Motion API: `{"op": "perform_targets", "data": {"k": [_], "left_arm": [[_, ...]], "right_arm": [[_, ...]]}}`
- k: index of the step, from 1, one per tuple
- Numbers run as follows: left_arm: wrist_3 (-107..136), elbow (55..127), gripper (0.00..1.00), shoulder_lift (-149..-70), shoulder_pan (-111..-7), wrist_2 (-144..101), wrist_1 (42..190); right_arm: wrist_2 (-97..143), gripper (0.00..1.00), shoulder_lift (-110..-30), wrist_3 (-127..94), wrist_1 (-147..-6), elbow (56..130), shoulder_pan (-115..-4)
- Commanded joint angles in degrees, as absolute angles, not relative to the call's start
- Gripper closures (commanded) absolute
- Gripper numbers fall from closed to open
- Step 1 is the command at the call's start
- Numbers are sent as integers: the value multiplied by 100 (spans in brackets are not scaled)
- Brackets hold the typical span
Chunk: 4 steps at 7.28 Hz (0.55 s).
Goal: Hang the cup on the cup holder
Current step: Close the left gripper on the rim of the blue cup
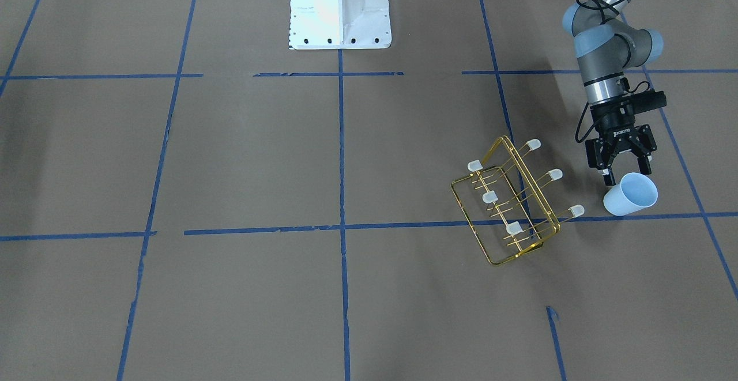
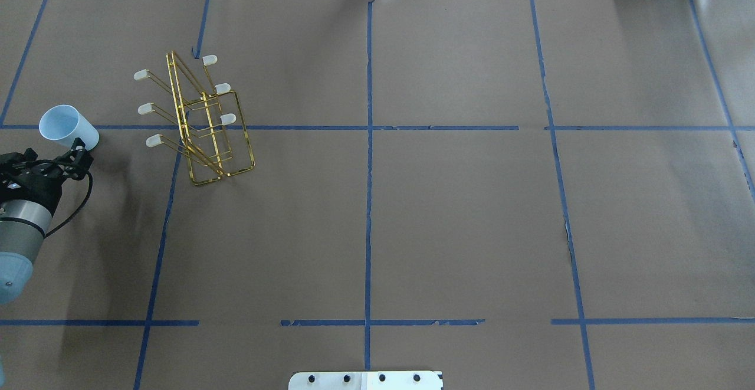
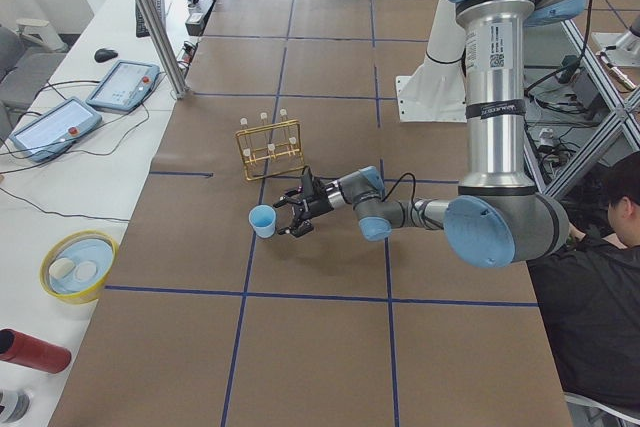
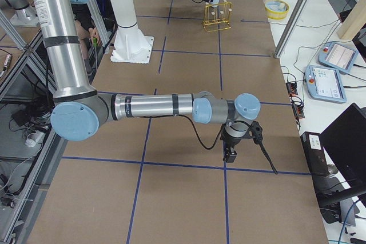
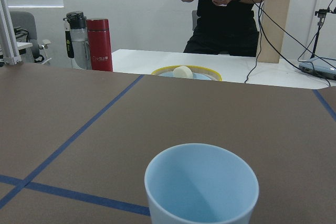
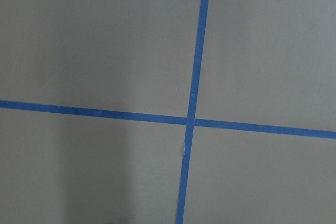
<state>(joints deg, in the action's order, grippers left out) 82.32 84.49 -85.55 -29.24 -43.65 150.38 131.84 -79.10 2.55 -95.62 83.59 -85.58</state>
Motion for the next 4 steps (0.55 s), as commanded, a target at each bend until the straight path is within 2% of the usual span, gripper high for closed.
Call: {"op": "perform_targets", "data": {"k": [1,4], "left_arm": [[8192,8227,0,-8753,-3085,-4465,15038],[8191,7981,0,-8973,-3146,-4465,15038]], "right_arm": [[13184,0,-7910,255,-9562,8358,-8561],[13184,0,-7910,255,-9562,8358,-8561]]}}
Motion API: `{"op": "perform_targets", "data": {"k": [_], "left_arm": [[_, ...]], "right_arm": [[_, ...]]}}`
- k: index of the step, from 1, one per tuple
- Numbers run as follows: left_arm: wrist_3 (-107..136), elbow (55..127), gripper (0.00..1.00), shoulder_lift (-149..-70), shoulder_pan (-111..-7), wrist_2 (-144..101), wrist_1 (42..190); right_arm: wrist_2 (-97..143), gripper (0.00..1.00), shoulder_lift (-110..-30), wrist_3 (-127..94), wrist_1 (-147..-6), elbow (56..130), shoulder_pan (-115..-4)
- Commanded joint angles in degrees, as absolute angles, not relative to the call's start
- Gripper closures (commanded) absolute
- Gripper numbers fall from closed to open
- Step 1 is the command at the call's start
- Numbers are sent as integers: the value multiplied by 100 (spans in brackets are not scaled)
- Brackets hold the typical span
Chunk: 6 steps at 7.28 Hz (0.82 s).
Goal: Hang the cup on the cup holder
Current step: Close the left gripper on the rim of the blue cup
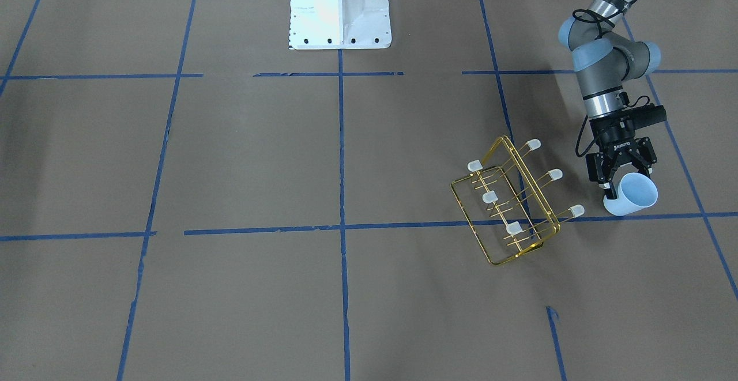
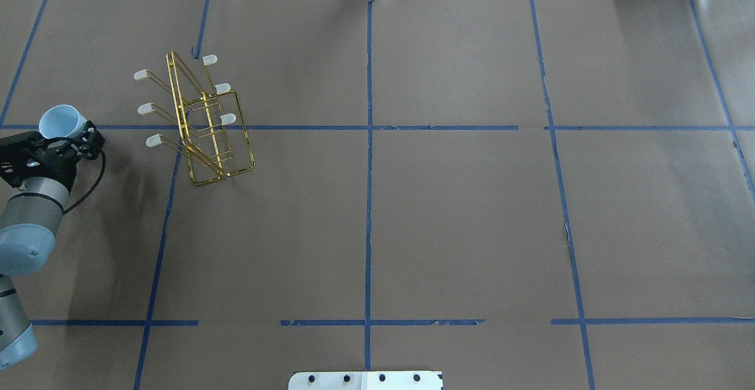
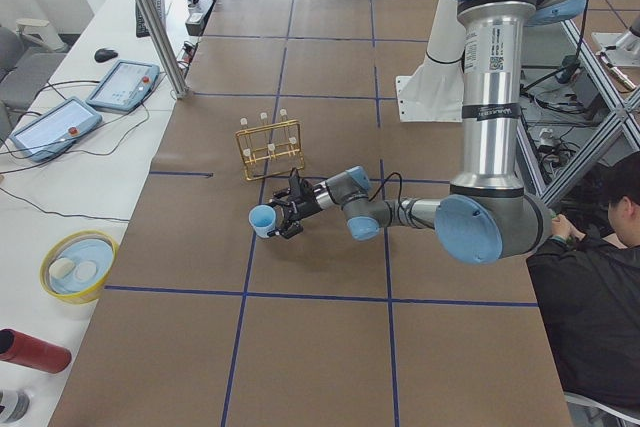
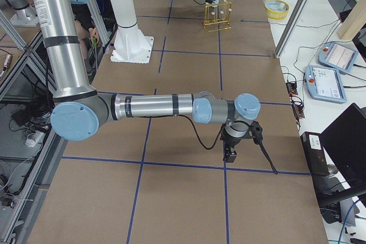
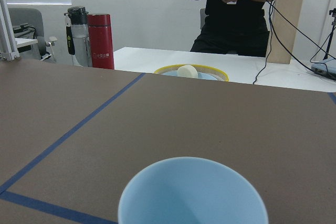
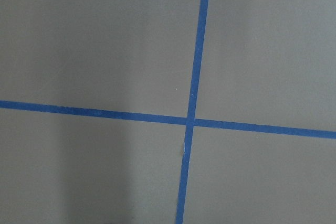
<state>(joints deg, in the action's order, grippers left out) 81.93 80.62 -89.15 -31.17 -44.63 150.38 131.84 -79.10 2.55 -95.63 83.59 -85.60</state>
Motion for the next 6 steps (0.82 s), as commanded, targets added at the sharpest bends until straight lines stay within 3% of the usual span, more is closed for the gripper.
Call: {"op": "perform_targets", "data": {"k": [1,6], "left_arm": [[8191,7920,0,-9008,-3190,-4474,15047],[8060,7568,0,-9316,-3481,-4922,15038]], "right_arm": [[13184,0,-7910,255,-9562,8358,-8561],[13184,0,-7910,255,-9562,8358,-8561]]}}
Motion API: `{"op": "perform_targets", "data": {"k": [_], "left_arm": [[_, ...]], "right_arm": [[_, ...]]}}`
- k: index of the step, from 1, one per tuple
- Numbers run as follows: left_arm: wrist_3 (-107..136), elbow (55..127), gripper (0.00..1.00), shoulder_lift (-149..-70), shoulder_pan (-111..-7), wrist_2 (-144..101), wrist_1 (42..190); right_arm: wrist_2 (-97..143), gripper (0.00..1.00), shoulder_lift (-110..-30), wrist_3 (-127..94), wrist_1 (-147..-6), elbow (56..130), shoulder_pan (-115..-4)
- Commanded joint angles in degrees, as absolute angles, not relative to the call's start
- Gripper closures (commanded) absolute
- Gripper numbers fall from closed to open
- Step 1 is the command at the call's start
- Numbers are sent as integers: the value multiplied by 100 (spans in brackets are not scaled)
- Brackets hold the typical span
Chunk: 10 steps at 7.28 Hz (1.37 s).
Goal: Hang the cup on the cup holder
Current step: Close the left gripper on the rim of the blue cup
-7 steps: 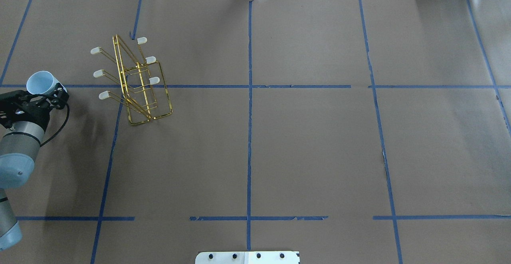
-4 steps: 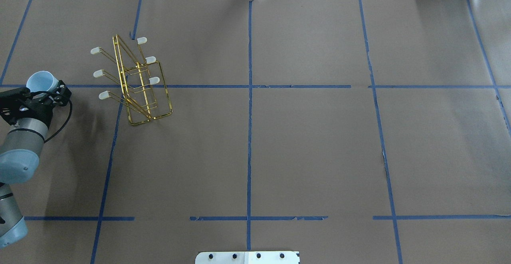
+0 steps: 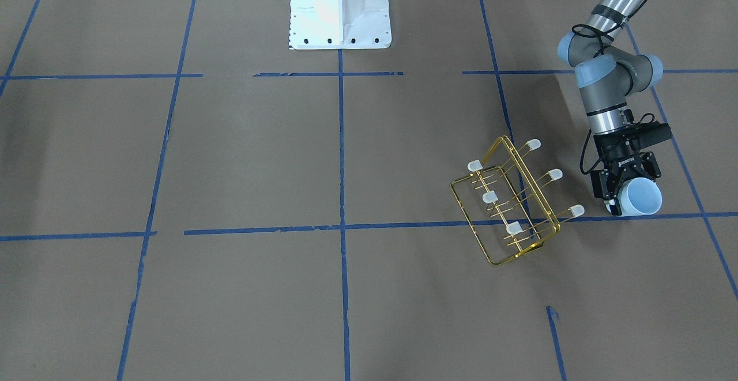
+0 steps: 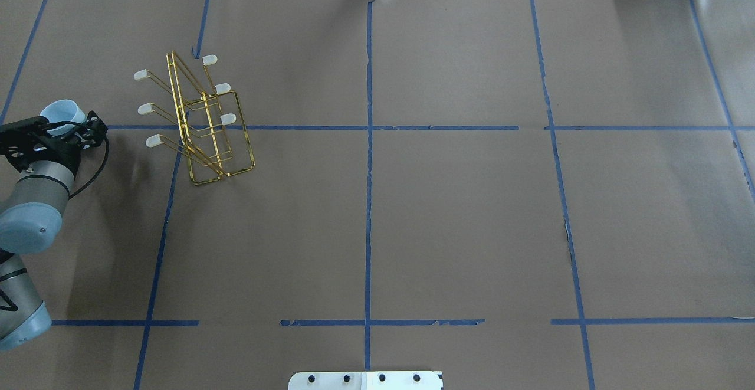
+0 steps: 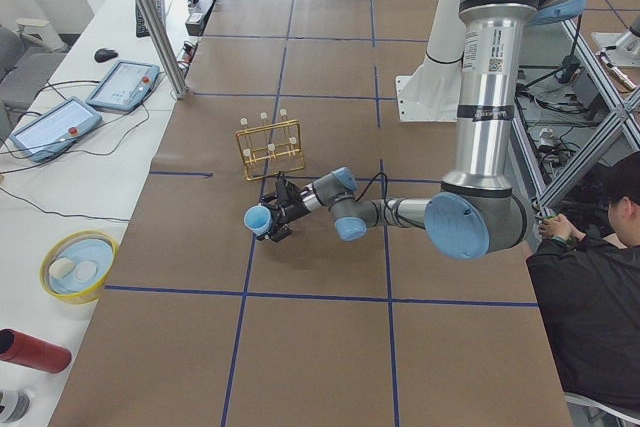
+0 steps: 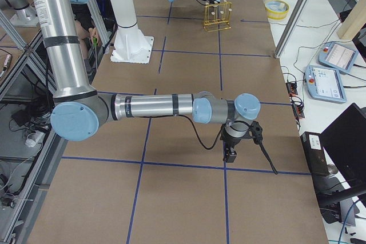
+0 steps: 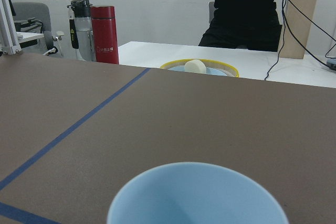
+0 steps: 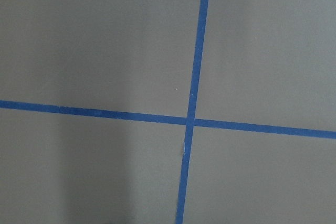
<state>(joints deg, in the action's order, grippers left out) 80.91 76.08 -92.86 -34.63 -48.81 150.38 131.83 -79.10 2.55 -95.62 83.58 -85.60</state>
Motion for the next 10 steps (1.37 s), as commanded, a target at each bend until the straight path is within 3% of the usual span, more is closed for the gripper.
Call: {"op": "perform_targets", "data": {"k": [1,8,9,10], "left_arm": [[8068,7567,0,-9316,-3480,-4922,15038],[8077,7541,0,-9325,-3463,-5186,15047],[8077,7541,4,-9325,-3480,-5168,15047],[8086,7541,19,-9325,-3480,-5168,15047]], "right_arm": [[13184,0,-7910,255,-9562,8367,-8561],[13184,0,-7910,255,-9562,8358,-8560],[13184,0,-7910,246,-9562,8358,-8561],[13184,0,-7910,255,-9562,8358,-8561]]}}
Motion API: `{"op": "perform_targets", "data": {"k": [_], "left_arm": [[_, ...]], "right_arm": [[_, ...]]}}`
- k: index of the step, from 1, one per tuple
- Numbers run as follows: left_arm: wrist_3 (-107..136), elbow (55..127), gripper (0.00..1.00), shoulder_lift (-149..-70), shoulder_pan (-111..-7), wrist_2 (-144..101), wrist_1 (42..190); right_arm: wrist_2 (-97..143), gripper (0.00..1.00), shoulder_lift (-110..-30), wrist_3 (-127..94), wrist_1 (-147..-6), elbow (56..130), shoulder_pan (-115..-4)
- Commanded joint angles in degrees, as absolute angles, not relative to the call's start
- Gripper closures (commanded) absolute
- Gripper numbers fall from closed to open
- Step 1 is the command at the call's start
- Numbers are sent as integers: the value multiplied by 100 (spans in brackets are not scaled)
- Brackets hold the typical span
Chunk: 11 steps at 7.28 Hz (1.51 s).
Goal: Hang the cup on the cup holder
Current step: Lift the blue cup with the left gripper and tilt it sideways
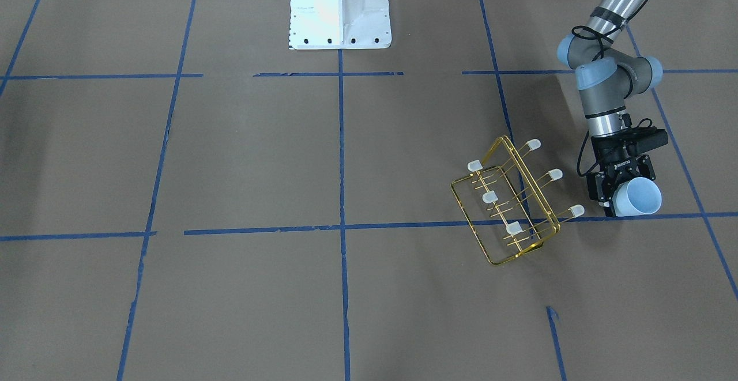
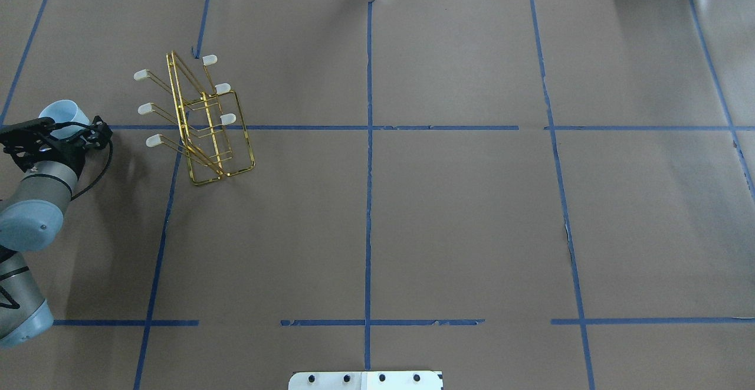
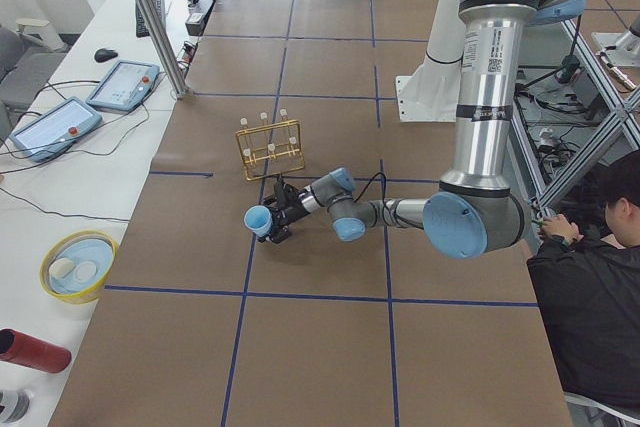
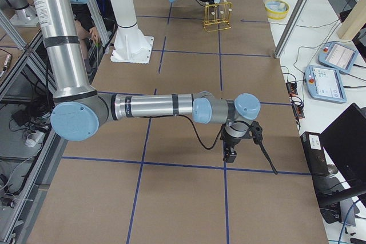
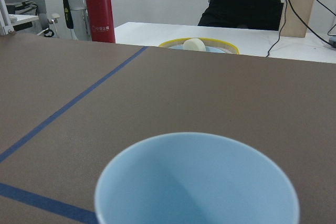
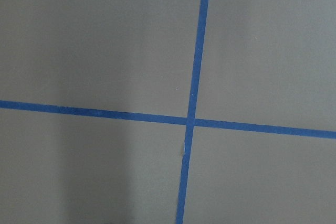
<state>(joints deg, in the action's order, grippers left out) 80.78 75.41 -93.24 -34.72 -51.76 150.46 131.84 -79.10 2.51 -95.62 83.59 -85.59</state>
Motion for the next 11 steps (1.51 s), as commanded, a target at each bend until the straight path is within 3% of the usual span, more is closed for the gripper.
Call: {"op": "perform_targets", "data": {"k": [1,3,4,7,10,11], "left_arm": [[8086,7541,38,-9325,-3480,-5168,15047],[8077,7593,68,-9316,-3472,-5177,15038],[8086,7750,76,-9308,-3472,-5185,15038],[8051,8365,75,-9185,-3594,-5203,15012],[5246,9479,76,-8519,-3595,-5203,14994],[4412,9788,81,-8386,-3586,-5212,14985]], "right_arm": [[13184,0,-7910,255,-9562,8358,-8561],[13184,0,-7910,255,-9562,8358,-8560],[13184,0,-7910,255,-9562,8358,-8561],[13184,0,-7910,255,-9562,8358,-8560],[13184,0,-7910,255,-9562,8358,-8561],[13184,0,-7910,255,-9562,8358,-8561]]}}
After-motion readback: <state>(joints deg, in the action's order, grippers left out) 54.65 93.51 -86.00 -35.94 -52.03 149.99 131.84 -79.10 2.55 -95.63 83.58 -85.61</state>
